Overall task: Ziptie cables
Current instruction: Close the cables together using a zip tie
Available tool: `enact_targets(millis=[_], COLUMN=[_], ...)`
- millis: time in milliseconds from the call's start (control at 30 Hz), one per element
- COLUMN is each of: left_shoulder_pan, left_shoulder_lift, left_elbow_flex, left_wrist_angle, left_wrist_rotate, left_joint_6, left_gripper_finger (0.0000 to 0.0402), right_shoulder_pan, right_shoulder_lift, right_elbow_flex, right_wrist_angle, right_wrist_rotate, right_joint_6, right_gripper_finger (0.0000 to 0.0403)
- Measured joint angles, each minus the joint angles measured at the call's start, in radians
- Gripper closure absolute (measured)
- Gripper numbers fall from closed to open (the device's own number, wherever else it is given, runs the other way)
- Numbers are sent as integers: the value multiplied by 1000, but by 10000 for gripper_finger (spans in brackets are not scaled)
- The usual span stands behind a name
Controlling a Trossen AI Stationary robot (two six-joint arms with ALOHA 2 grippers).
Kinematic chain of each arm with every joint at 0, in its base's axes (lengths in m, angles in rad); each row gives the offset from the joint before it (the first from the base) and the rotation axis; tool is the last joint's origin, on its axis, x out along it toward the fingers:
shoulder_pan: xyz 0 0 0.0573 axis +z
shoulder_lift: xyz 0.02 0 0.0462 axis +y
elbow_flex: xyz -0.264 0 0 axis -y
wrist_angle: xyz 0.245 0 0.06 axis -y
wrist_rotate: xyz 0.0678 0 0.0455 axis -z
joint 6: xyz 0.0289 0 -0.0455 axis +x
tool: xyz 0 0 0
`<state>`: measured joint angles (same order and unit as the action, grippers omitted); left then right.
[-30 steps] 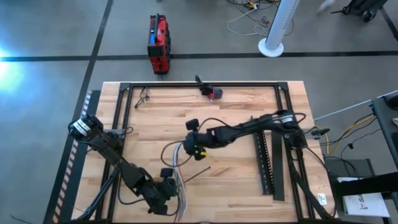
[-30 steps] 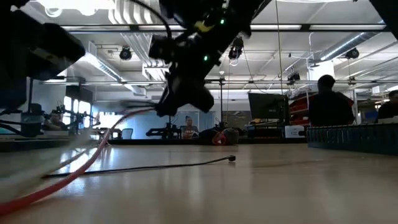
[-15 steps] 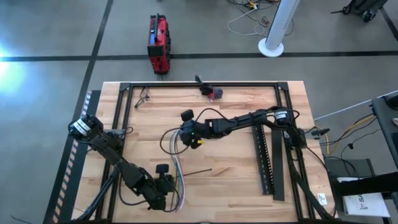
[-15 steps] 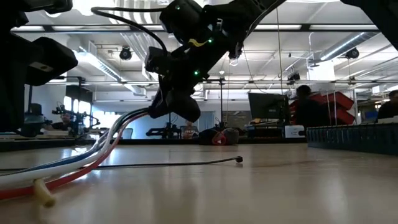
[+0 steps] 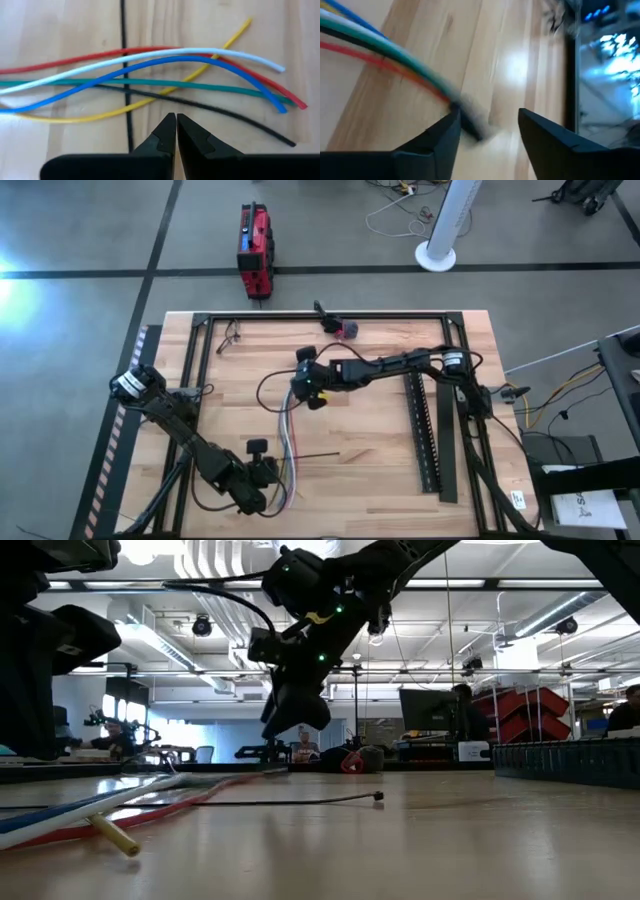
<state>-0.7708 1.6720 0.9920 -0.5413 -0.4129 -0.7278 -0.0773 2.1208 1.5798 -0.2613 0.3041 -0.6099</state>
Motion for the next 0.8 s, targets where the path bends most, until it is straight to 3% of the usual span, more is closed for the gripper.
enact_targets(millis=[300, 433, 567, 800], left_shoulder_pan=[-3, -23, -52, -94], left_shoulder_lift=[-61, -85, -85, -84], left_elbow_flex=[0, 0, 0, 0], left_wrist_angle=[-123, -150, -157, -156], left_wrist_rotate=[-23, -25, -23, -15], left_joint_6=[-50, -79, -106, -216], left_gripper_finger=[402, 402, 402, 402], right_shoulder_pan=[18, 47, 116, 301], right_shoulder_lift=[-6, -6, -6, -10], right_elbow_flex=[201, 238, 171, 71], right_wrist_angle=[-505, -745, -822, -798], right_wrist_rotate=[-85, -264, -453, -461], right_joint_6=[173, 342, 446, 560], right_gripper_finger=[166, 183, 209, 251])
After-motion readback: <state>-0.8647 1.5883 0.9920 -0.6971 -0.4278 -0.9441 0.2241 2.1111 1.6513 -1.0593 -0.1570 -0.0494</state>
